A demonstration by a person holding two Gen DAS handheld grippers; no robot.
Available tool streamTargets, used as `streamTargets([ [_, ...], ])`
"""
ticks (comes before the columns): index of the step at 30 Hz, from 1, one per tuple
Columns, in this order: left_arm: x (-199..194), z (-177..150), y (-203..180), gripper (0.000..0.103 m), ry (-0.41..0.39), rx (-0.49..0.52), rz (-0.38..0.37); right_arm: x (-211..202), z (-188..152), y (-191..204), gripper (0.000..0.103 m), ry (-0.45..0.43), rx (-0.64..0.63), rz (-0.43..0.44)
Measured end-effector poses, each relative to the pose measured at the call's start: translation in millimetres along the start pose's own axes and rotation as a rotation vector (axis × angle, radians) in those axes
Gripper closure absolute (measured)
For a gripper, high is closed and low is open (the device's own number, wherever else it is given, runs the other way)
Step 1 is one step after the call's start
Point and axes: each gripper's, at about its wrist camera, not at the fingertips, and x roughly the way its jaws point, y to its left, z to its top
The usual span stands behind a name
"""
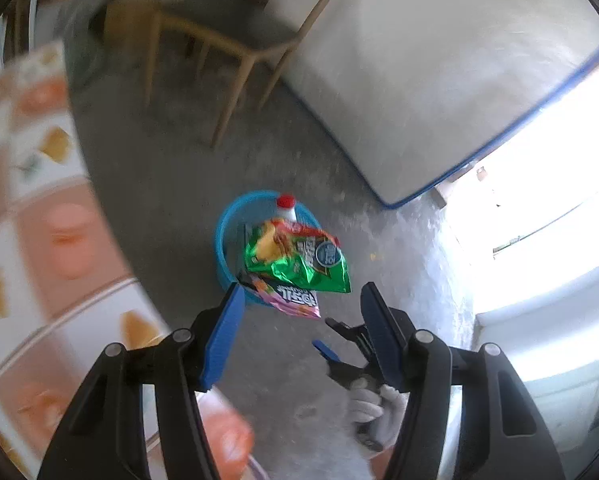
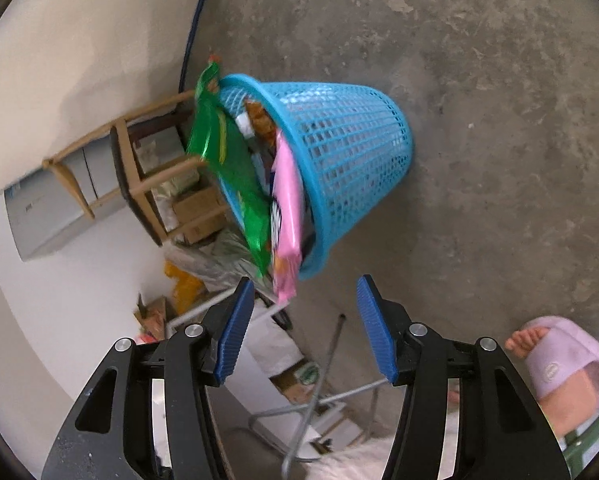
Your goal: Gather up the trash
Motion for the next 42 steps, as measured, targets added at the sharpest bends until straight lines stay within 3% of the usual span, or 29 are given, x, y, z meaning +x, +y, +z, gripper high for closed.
streamTargets([
  [2,-36.1,-17.8,-1.6,0.039,-0.075,0.069,0.028,-12.3,-14.2,17.3,0.050,-0.014,-0.117,-0.052],
  [6,-89.5,-52.8,1.8,0.024,-0.196,0.123,0.071,-41.4,-64.9,77.3,0.048,-0.062,-0.509,-0.206],
  [9,-125.8,-83.0,6.4,0.009,-0.281,0.120,0.113,-72.4,-134.4,134.1,0.042,-0.146,-0.891,-0.274],
  [11,-147.5,-103.0,8.6,0.006,-0.344,0.099,0.166,-94.6,-177.6,160.9,0.037,-0.220,-1.079,-0.265],
  [15,-182.8,-134.2,9.8,0.006,-0.455,0.076,0.226,-143.3,-254.8,194.2,0.007,-0.435,-1.355,-0.164],
  [16,-188.6,-142.3,9.0,0.006,-0.480,0.074,0.250,-154.1,-274.9,198.9,0.007,-0.505,-1.411,-0.140],
  [18,-195.4,-159.8,5.2,0.006,-0.526,0.090,0.294,-161.8,-301.2,203.1,0.007,-0.580,-1.474,-0.150],
  [21,-192.7,-176.1,7.1,0.006,-0.538,0.056,0.370,-157.0,-321.4,199.3,0.007,-0.575,-1.533,-0.195],
  [23,-186.7,-187.3,8.4,0.006,-0.513,0.004,0.451,-145.5,-330.6,193.6,0.007,-0.565,-1.568,-0.280],
  [26,-161.7,-198.9,17.7,0.006,-0.378,-0.053,0.555,-122.5,-350.3,181.4,0.007,-0.528,-1.641,-0.450],
  [29,-146.0,-209.7,32.2,0.006,-0.285,-0.134,0.539,-105.7,-358.9,165.9,0.007,-0.412,-1.643,-0.566],
  [34,-142.2,-217.2,39.1,0.006,-0.258,-0.156,0.563,-99.2,-359.7,144.1,0.007,-0.328,-1.597,-0.679],
  [42,-143.6,-219.7,37.3,0.006,-0.255,-0.141,0.605,-102.9,-356.6,140.9,0.007,-0.364,-1.563,-0.720],
])
